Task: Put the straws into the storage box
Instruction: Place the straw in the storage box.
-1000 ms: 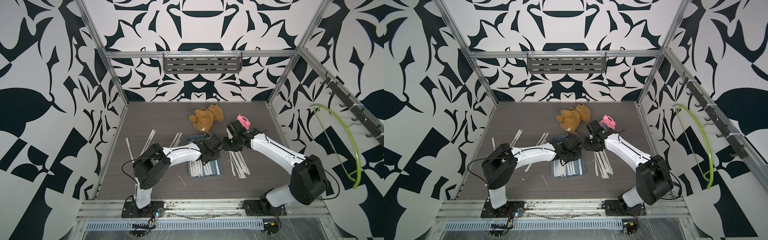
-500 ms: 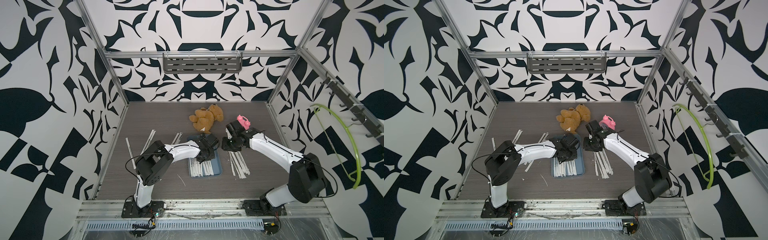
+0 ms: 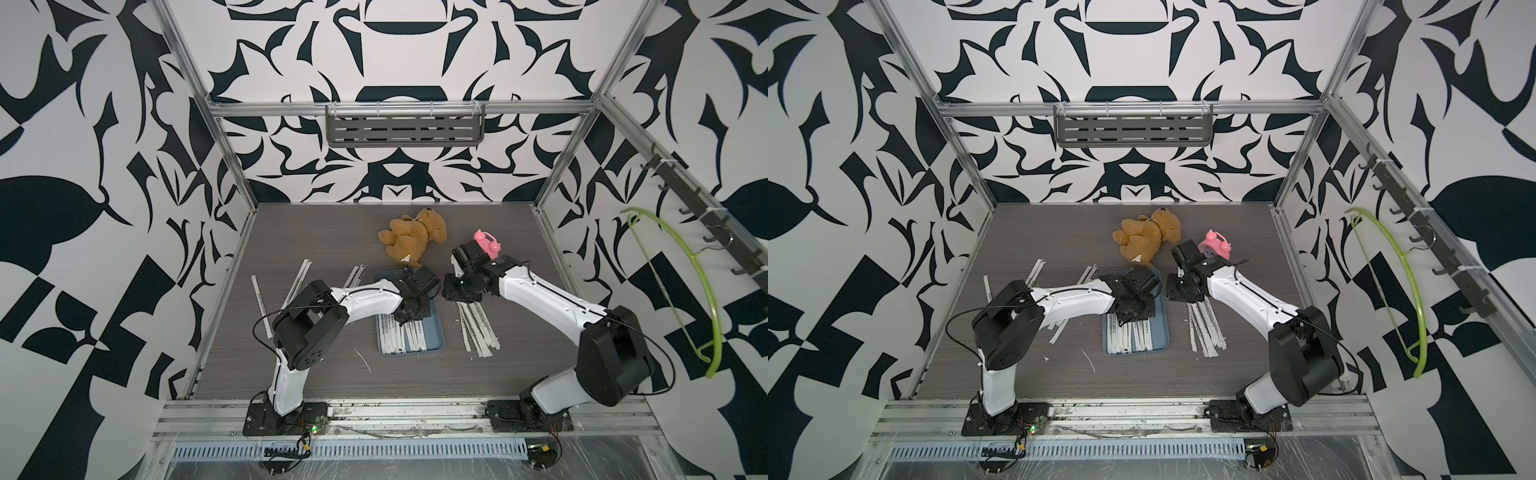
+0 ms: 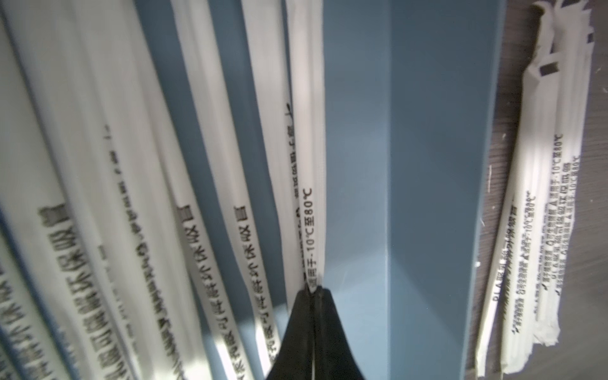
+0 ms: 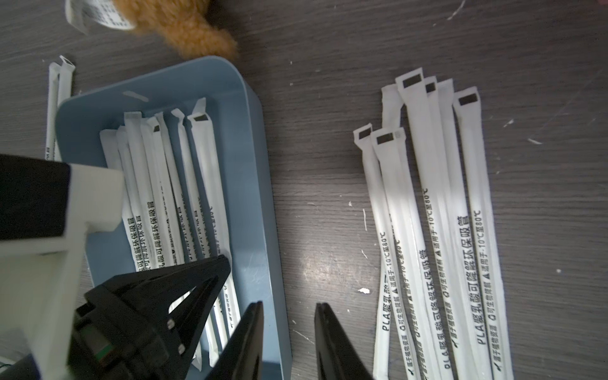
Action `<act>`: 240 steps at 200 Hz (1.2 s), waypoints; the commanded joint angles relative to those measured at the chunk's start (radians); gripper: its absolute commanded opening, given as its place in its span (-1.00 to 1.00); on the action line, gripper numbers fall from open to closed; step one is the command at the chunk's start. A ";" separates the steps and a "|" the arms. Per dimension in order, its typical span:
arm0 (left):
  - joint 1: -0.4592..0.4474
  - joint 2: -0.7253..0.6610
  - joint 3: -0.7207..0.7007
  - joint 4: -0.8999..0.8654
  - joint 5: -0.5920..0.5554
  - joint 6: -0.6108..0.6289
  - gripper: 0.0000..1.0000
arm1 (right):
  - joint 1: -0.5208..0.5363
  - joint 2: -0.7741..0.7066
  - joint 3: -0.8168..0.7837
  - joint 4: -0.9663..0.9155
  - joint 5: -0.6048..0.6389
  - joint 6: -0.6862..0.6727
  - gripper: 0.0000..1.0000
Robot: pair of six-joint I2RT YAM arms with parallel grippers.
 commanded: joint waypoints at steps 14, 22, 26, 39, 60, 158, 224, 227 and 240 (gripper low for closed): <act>0.001 0.039 0.025 -0.052 0.009 0.025 -0.86 | 0.004 0.002 -0.002 0.005 -0.008 0.005 -0.36; 0.002 0.038 0.025 -0.057 0.006 0.022 -0.85 | 0.004 0.002 -0.002 0.005 -0.010 0.004 -0.36; 0.002 0.038 0.024 -0.058 0.006 0.023 -0.84 | 0.004 0.002 -0.002 0.005 -0.011 0.004 -0.36; 0.004 0.032 0.021 -0.058 0.006 0.020 -0.79 | 0.004 0.002 -0.001 0.005 -0.015 0.001 -0.36; 0.003 0.026 0.022 -0.062 0.003 0.017 -0.68 | 0.005 0.008 0.004 0.004 -0.017 -0.004 -0.36; 0.001 -0.089 0.020 -0.084 -0.023 0.025 -0.56 | 0.003 -0.008 0.007 -0.038 0.018 -0.024 -0.38; 0.003 -0.371 -0.083 -0.134 -0.338 0.218 -0.05 | -0.021 -0.083 -0.039 -0.222 0.116 -0.094 -0.36; 0.004 -0.389 -0.097 -0.128 -0.353 0.224 -0.01 | -0.020 -0.083 -0.038 -0.228 0.116 -0.096 -0.35; 0.010 -0.453 -0.154 -0.115 -0.434 0.255 0.21 | -0.011 -0.093 -0.046 -0.246 0.130 -0.098 -0.33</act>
